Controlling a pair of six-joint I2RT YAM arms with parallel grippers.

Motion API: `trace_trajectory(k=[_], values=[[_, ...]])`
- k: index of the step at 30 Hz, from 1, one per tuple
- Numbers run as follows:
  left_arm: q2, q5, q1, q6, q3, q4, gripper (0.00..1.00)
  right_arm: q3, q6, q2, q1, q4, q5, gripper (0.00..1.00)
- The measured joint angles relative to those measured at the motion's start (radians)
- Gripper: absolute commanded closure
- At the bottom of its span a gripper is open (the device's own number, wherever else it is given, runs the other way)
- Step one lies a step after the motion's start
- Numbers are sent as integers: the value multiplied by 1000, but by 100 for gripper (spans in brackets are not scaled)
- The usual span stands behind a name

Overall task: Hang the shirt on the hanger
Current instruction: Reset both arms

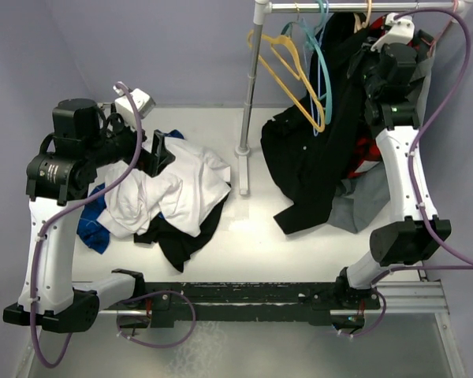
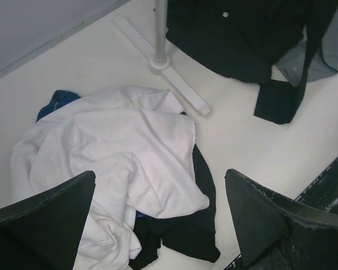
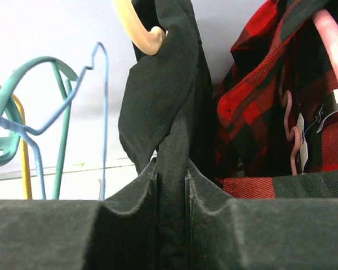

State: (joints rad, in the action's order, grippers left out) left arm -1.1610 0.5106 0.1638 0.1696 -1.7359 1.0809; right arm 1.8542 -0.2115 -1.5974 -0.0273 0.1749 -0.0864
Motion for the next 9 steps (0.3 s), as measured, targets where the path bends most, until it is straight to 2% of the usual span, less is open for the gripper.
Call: trace_trajectory(k=[1,2,3,9], values=[[1,-36,0,-19,0,-11,1,-5,-2,1,1,-8,0,43],[1,-69,0,-32,0,-21,1,-9,-4,2,2,-10,0,19],[2,-98,0,-42,0,-29,1,-12,-7,3,2,-11,-2,2],[10,-200,0,-54,21,-69,1,-29,-1,23,3,-21,-10,0]])
